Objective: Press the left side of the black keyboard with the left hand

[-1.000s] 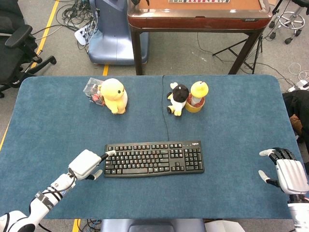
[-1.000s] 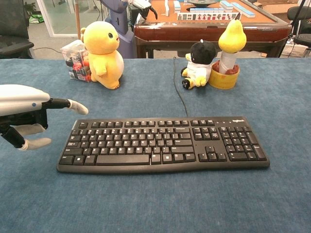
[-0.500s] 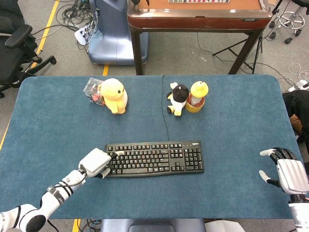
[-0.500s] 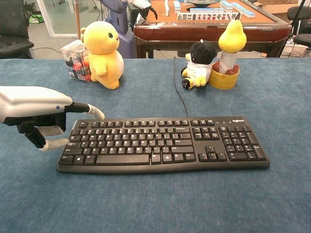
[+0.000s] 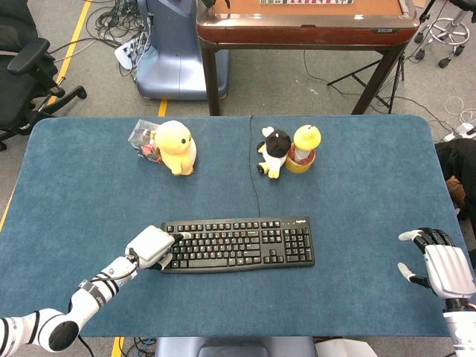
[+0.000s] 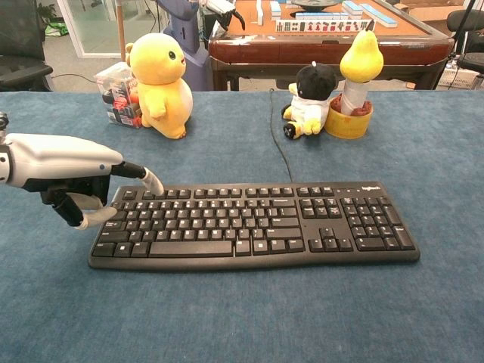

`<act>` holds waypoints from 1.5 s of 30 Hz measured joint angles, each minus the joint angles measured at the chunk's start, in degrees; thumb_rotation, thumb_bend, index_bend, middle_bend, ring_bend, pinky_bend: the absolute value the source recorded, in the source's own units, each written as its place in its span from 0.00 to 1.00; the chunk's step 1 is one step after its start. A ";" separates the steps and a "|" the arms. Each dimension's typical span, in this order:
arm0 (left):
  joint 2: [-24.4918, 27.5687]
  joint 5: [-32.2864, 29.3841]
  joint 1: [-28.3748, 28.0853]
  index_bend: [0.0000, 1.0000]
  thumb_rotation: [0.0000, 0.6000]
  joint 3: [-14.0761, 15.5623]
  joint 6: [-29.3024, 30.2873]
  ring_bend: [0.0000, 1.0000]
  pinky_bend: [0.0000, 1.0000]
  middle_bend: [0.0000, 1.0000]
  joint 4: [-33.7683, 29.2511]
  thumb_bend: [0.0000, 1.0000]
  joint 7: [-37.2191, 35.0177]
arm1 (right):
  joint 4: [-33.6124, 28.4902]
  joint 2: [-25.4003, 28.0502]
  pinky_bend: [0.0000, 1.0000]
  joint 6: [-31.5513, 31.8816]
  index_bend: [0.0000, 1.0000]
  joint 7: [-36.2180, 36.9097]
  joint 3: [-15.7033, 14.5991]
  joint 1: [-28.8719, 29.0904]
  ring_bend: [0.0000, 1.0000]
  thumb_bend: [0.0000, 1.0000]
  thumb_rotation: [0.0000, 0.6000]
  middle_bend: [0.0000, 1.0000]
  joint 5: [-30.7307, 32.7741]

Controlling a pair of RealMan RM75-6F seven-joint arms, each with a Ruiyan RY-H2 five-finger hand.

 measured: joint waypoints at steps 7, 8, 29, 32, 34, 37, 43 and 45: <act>-0.43 -7.06 -3.30 0.18 1.00 0.24 0.68 0.94 1.00 0.98 -1.05 0.52 2.72 | -0.11 -0.11 0.20 -0.42 0.37 -0.50 -0.13 0.12 0.20 0.22 1.00 0.34 0.23; -0.50 -7.93 -3.73 0.18 1.00 0.32 0.78 0.94 1.00 0.98 -1.17 0.52 3.01 | -0.14 -0.06 0.20 -0.41 0.37 -0.47 -0.14 0.12 0.20 0.22 1.00 0.34 0.22; -3.26 -22.52 -12.62 0.17 1.00 2.52 2.65 0.94 1.00 0.99 0.16 0.52 5.44 | -0.10 -0.04 0.20 -0.81 0.37 -0.43 -0.20 0.29 0.20 0.22 1.00 0.34 0.34; -3.50 -23.33 -13.06 0.17 1.00 2.79 3.01 0.94 1.00 0.99 0.68 0.52 5.11 | -0.05 -0.10 0.20 -0.96 0.37 -0.46 -0.21 0.36 0.20 0.22 1.00 0.34 0.38; -3.64 -23.93 -13.41 0.17 1.00 2.97 3.10 0.94 1.00 0.99 1.14 0.52 4.93 | -0.04 -0.14 0.20 -1.13 0.37 -0.54 -0.26 0.42 0.20 0.22 1.00 0.34 0.40; -3.87 -24.80 -13.94 0.17 1.00 3.45 3.03 0.94 1.00 0.99 1.89 0.52 4.75 | -0.05 -0.20 0.20 -1.25 0.37 -0.73 -0.34 0.48 0.20 0.23 1.00 0.34 0.37; -4.07 -25.56 -14.61 0.17 1.00 4.60 2.76 0.94 1.00 0.99 2.70 0.52 4.35 | 0.02 -0.27 0.20 -1.39 0.37 -0.82 -0.34 0.55 0.20 0.22 1.00 0.34 0.50; -4.06 -25.64 -14.87 0.17 1.00 5.03 2.79 0.94 1.00 0.99 2.63 0.52 4.41 | 0.04 -0.30 0.20 -1.52 0.37 -0.85 -0.34 0.61 0.20 0.22 1.00 0.34 0.56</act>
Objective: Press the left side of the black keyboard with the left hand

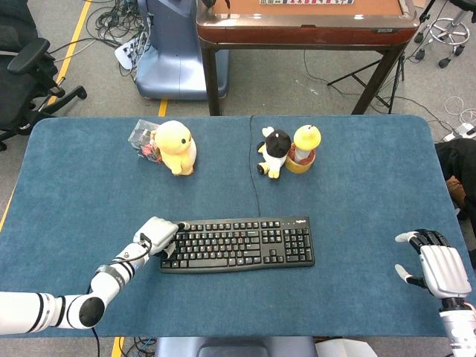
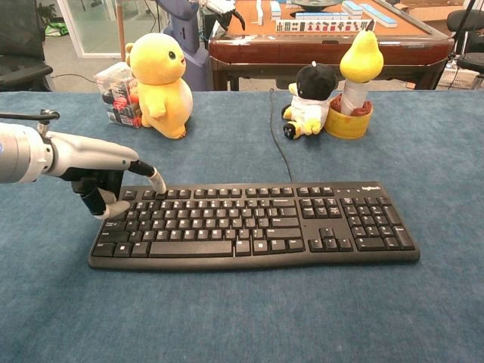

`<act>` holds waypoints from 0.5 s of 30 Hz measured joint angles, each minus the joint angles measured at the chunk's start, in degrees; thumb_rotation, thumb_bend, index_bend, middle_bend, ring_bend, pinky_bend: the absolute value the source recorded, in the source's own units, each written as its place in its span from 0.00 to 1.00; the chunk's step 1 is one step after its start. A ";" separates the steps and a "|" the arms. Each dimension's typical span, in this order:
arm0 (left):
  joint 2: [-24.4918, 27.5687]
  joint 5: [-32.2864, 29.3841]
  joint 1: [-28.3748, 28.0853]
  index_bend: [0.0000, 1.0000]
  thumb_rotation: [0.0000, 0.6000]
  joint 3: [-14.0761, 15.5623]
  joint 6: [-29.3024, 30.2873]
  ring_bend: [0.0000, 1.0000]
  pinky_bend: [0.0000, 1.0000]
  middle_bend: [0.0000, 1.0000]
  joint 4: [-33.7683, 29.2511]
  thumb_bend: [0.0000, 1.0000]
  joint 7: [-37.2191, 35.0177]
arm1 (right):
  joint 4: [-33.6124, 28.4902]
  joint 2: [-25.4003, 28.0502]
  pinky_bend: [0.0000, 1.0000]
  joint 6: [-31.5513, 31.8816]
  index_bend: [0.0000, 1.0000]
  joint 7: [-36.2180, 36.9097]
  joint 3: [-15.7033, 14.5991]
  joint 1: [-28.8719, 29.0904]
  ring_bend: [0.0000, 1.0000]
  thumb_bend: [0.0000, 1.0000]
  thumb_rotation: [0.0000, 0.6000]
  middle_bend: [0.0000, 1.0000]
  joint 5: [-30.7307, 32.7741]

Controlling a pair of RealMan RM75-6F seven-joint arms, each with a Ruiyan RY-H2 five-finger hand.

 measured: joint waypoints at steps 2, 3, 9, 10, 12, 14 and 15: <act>-0.03 -0.12 -0.19 0.17 1.00 0.23 0.10 0.94 1.00 0.99 -0.10 0.52 -0.01 | -0.02 -0.01 0.20 -0.01 0.37 -0.04 -0.02 0.01 0.20 0.22 1.00 0.34 -0.04; -0.08 -0.21 -0.28 0.17 1.00 0.33 0.17 0.94 1.00 0.99 -0.12 0.52 -0.05 | -0.03 -0.01 0.20 0.01 0.37 -0.05 -0.03 0.01 0.20 0.22 1.00 0.34 -0.06; -0.92 -0.54 -1.11 0.18 1.00 1.10 0.47 0.94 1.00 0.99 0.10 0.52 0.56 | -0.01 -0.01 0.20 -0.07 0.37 -0.04 -0.05 0.05 0.20 0.23 1.00 0.34 -0.02; -1.03 -0.59 -1.25 0.18 1.00 1.15 0.61 0.94 1.00 0.99 0.09 0.52 0.62 | -0.01 0.00 0.20 -0.07 0.37 0.00 -0.06 0.05 0.20 0.23 1.00 0.34 -0.01; -1.21 -0.74 -1.50 0.18 1.00 1.26 0.90 0.94 1.00 0.99 0.08 0.52 0.70 | -0.03 0.03 0.20 0.00 0.37 0.08 -0.04 0.04 0.20 0.22 1.00 0.34 -0.03; -1.23 -0.93 -1.68 0.18 1.00 1.32 1.01 0.94 1.00 0.99 0.05 0.52 0.71 | -0.02 0.08 0.20 0.05 0.37 0.20 -0.04 0.01 0.20 0.22 1.00 0.34 -0.05; -1.13 -0.95 -1.73 0.18 1.00 1.26 1.12 0.94 1.00 0.99 -0.07 0.52 0.61 | -0.01 0.11 0.20 0.08 0.37 0.25 -0.02 0.01 0.20 0.22 1.00 0.34 -0.03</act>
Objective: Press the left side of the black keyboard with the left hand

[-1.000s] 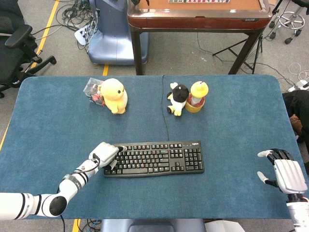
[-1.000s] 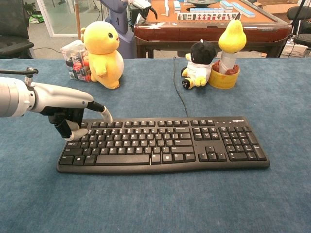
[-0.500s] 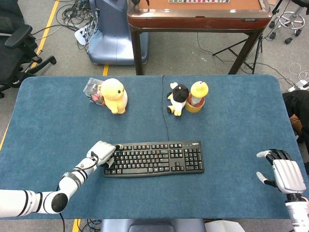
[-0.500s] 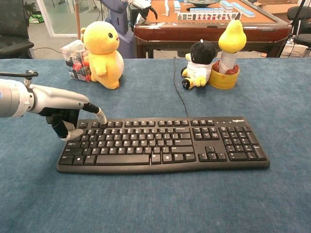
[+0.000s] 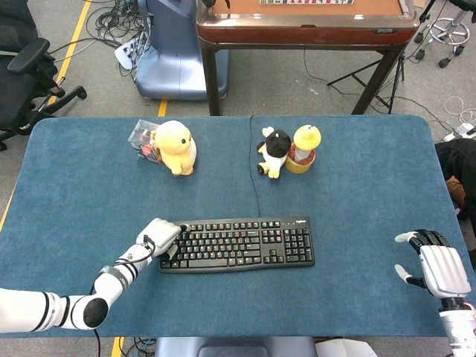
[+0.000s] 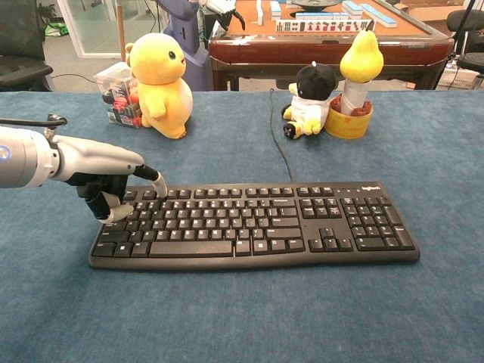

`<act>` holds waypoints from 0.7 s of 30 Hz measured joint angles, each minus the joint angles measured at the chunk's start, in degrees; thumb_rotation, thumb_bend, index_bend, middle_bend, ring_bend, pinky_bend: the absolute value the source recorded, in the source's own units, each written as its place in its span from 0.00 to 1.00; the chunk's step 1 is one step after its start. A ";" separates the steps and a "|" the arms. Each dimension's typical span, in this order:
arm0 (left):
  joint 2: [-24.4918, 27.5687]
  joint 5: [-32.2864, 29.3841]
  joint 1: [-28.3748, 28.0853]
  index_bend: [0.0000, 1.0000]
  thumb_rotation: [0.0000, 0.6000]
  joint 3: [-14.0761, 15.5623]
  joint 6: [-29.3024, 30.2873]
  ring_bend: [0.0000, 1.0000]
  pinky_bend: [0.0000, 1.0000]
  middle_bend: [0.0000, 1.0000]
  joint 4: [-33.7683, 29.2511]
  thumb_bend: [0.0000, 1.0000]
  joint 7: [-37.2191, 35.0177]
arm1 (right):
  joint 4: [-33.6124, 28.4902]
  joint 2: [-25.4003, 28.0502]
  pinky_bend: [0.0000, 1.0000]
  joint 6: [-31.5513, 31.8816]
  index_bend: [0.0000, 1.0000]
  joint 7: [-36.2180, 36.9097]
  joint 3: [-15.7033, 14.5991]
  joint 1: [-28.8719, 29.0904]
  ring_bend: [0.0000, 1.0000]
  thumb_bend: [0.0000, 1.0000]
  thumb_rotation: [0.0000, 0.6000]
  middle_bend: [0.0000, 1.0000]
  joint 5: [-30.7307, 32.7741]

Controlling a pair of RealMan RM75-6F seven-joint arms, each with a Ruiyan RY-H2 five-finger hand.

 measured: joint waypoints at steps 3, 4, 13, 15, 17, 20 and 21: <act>0.83 0.33 0.04 0.18 1.00 -0.25 0.55 0.94 1.00 0.99 -0.90 0.52 -0.50 | -0.05 0.11 0.20 0.13 0.37 0.18 0.03 -0.06 0.20 0.22 1.00 0.34 0.03; 1.22 0.55 0.09 0.18 1.00 -0.32 0.81 0.94 1.00 0.99 -1.33 0.52 -0.65 | -0.06 0.15 0.20 0.19 0.37 0.23 0.04 -0.09 0.20 0.22 1.00 0.34 0.01; 6.68 7.06 3.40 0.16 1.00 0.10 6.27 0.94 1.00 0.99 -7.87 0.52 -2.52 | -0.19 0.23 0.20 0.50 0.37 0.30 0.00 -0.26 0.20 0.22 1.00 0.34 -0.07; 7.81 9.93 5.25 0.16 1.00 0.75 8.14 0.93 1.00 0.98 -9.29 0.52 -3.26 | -0.20 0.22 0.20 0.53 0.37 0.21 0.00 -0.31 0.20 0.22 1.00 0.34 0.01; 8.75 12.70 7.04 0.16 1.00 1.44 9.79 0.92 1.00 0.97 -10.34 0.51 -4.00 | -0.19 0.20 0.20 0.59 0.37 0.14 0.03 -0.35 0.20 0.22 1.00 0.34 0.13; 10.27 17.98 10.59 0.15 1.00 3.07 13.15 0.90 1.00 0.93 -11.90 0.50 -5.02 | -0.14 0.13 0.20 0.81 0.37 -0.09 0.17 -0.42 0.20 0.22 1.00 0.34 0.34; 10.91 20.28 12.24 0.15 1.00 3.91 14.87 0.88 1.00 0.91 -12.59 0.48 -5.28 | -0.11 0.08 0.20 0.88 0.37 -0.25 0.23 -0.43 0.20 0.22 1.00 0.34 0.41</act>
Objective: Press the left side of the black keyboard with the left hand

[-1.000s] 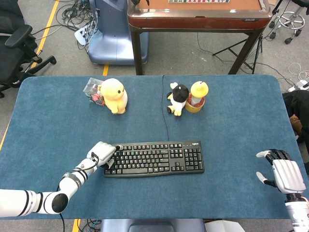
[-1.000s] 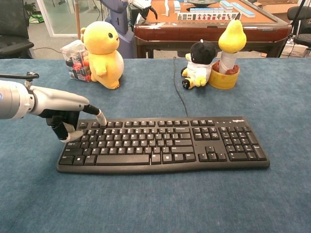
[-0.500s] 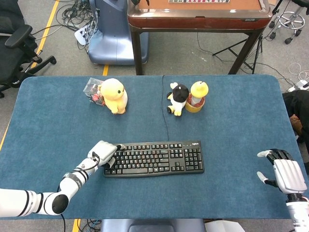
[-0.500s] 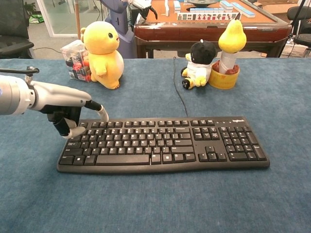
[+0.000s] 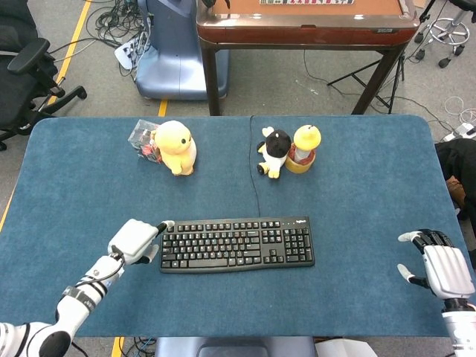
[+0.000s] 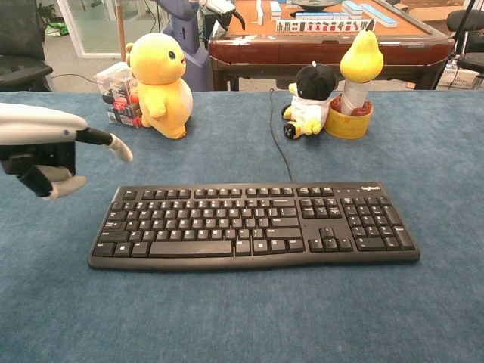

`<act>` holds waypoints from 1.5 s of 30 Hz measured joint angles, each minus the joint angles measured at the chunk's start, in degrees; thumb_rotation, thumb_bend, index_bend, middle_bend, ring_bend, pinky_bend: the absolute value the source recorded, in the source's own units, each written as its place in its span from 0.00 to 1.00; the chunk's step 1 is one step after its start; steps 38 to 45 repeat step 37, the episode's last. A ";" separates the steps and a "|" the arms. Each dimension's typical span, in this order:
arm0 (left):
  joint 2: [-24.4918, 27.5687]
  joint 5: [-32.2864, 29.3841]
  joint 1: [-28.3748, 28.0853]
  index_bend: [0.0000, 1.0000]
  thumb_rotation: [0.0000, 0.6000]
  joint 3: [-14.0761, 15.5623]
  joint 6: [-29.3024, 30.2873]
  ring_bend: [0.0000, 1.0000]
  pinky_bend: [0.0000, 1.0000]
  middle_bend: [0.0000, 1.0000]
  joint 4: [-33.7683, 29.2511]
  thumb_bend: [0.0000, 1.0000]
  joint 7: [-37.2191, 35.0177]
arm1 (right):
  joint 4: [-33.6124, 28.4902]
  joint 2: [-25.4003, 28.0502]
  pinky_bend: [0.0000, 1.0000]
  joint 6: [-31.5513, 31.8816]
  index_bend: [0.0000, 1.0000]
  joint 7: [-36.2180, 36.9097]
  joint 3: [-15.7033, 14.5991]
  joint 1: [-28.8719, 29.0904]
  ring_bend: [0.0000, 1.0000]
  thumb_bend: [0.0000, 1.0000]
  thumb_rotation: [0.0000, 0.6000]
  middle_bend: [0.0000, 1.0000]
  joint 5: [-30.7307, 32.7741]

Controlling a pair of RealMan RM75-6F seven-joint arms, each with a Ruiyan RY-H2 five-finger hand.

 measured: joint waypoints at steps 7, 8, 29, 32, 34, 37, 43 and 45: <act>2.23 13.73 11.08 0.20 1.00 4.63 11.88 0.72 0.95 0.71 -2.38 0.42 -1.60 | 0.08 -0.76 0.20 0.23 0.37 -2.40 0.29 0.06 0.20 0.22 1.00 0.34 0.65; 2.29 15.44 12.68 0.22 1.00 5.18 13.41 0.71 0.95 0.70 -2.33 0.41 -2.00 | 0.01 -0.77 0.20 0.26 0.37 -2.68 0.27 0.06 0.20 0.22 1.00 0.34 0.60; -0.14 30.80 33.28 0.27 1.00 8.15 24.50 0.62 0.90 0.65 11.27 0.40 -14.67 | 0.17 -0.95 0.20 -2.96 0.37 -3.51 0.73 1.45 0.20 0.22 1.00 0.34 2.64; 0.09 29.97 33.81 0.27 1.00 6.91 22.90 0.62 0.90 0.65 11.75 0.40 -15.04 | 0.44 -0.77 0.20 -4.58 0.37 -3.18 0.87 2.14 0.20 0.22 1.00 0.34 3.77; 0.18 30.05 34.25 0.27 1.00 6.18 22.58 0.62 0.90 0.65 11.92 0.40 -15.05 | 0.39 -0.63 0.21 -4.61 0.37 -2.92 0.94 2.28 0.20 0.22 1.00 0.34 3.82; 0.27 30.64 34.90 0.27 1.00 5.55 22.20 0.62 0.90 0.65 11.99 0.40 -15.09 | 0.14 -0.30 0.21 -3.94 0.37 -2.05 0.91 2.03 0.20 0.22 1.00 0.34 3.30; 0.27 30.64 34.90 0.27 1.00 5.55 22.20 0.62 0.90 0.65 11.99 0.40 -15.09 | 0.14 -0.30 0.21 -3.94 0.37 -2.05 0.91 2.03 0.20 0.22 1.00 0.34 3.30; 0.27 30.64 34.90 0.27 1.00 5.55 22.20 0.62 0.90 0.65 11.99 0.40 -15.09 | 0.14 -0.30 0.21 -3.94 0.37 -2.05 0.91 2.03 0.20 0.22 1.00 0.34 3.30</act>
